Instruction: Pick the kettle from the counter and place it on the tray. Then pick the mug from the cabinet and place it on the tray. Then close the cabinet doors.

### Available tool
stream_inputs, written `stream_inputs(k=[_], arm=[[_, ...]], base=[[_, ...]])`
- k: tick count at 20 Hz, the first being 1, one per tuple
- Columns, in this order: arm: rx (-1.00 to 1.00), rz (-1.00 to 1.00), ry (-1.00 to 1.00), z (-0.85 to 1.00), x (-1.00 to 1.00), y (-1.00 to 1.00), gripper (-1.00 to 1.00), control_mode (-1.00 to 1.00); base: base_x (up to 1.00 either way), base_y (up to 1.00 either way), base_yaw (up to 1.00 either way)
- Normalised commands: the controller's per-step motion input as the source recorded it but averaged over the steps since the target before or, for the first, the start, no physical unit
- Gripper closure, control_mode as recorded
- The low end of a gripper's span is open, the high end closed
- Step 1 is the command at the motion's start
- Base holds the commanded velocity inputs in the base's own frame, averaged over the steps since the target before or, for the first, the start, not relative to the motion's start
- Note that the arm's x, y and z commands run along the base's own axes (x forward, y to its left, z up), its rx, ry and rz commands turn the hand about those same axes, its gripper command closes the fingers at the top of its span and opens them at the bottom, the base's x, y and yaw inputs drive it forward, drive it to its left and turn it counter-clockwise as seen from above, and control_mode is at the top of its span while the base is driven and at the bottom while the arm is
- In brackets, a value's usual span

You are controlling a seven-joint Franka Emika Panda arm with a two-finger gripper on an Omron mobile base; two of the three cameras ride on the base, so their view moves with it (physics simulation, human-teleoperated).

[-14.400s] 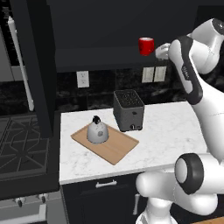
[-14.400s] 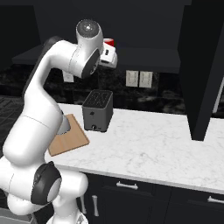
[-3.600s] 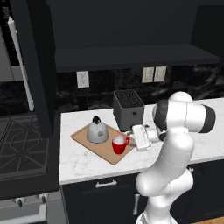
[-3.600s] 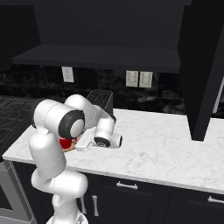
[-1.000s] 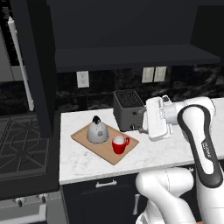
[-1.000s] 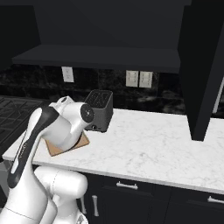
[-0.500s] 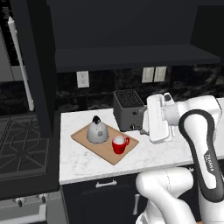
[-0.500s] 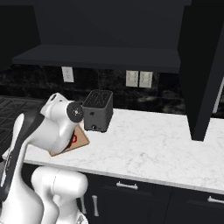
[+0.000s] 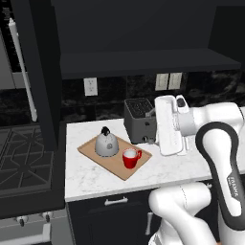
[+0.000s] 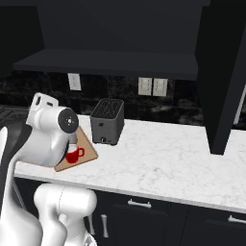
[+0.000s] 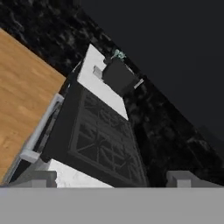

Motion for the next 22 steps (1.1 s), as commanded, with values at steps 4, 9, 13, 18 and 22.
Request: stream_inputs(k=[4, 9, 13, 18, 22], arm=[[-0.02, 0.22, -0.29, 0.35, -0.33, 0.44, -1.0, -1.0], [-0.02, 0.14, -0.35, 0.3, -0.46, 0.37, -1.0, -1.0], [-0.02, 0.04, -0.25, 0.34, -0.43, 0.34, -1.0, -1.0], [-0.01, 0.08, -0.2, 0.23, -0.46, 0.46, -1.0, -1.0], [-0.06, 0.09, -0.11, 0.28, -0.36, 0.63, -1.0, -1.0]], base=[[0.0, 0.0, 0.0], [0.0, 0.0, 0.0], [0.0, 0.0, 0.0], [0.0, 0.0, 0.0], [0.0, 0.0, 0.0]])
